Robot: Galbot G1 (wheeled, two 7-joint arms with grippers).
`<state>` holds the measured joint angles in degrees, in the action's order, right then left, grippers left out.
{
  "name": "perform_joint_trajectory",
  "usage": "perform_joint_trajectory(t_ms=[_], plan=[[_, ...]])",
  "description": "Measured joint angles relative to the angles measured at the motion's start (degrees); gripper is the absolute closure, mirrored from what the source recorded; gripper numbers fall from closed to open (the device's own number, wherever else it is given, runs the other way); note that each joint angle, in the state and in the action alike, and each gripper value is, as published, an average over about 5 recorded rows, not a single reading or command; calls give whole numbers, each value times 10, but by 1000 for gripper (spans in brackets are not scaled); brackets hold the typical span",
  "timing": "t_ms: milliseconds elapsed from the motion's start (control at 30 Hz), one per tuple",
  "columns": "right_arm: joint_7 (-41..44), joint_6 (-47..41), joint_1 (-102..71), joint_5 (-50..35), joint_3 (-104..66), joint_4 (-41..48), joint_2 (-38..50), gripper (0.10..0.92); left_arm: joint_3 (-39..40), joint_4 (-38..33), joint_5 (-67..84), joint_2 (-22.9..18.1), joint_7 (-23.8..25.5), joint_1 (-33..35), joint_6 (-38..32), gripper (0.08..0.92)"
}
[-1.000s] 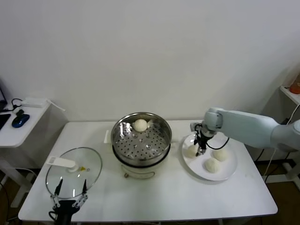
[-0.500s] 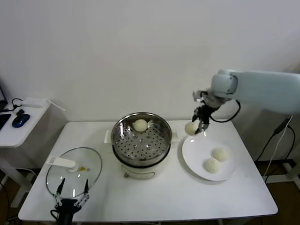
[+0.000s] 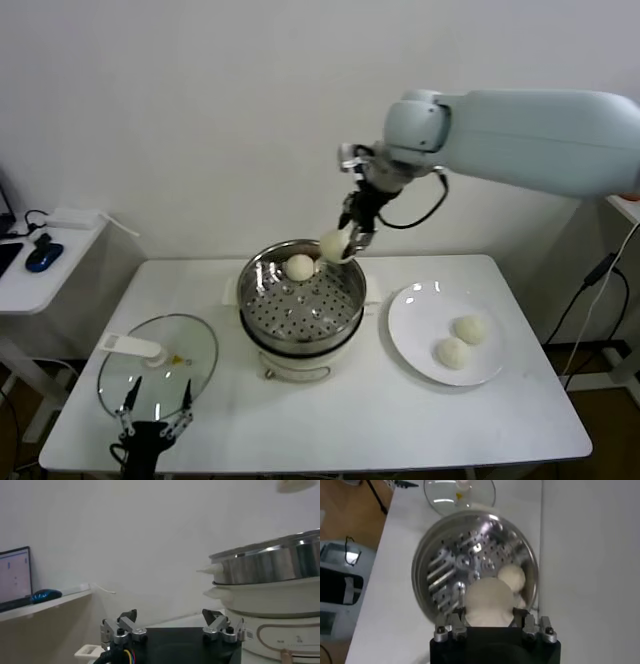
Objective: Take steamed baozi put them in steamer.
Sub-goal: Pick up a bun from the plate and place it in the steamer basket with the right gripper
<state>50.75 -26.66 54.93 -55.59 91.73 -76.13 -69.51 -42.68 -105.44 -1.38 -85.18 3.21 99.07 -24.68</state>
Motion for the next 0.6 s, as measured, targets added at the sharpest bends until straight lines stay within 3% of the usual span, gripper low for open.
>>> perform_joint_trajectory(t_ms=[600], plan=[[-15, -17, -180, 68, -69, 154, -126, 380, 3, -2, -6, -2, 1, -1, -1, 177]])
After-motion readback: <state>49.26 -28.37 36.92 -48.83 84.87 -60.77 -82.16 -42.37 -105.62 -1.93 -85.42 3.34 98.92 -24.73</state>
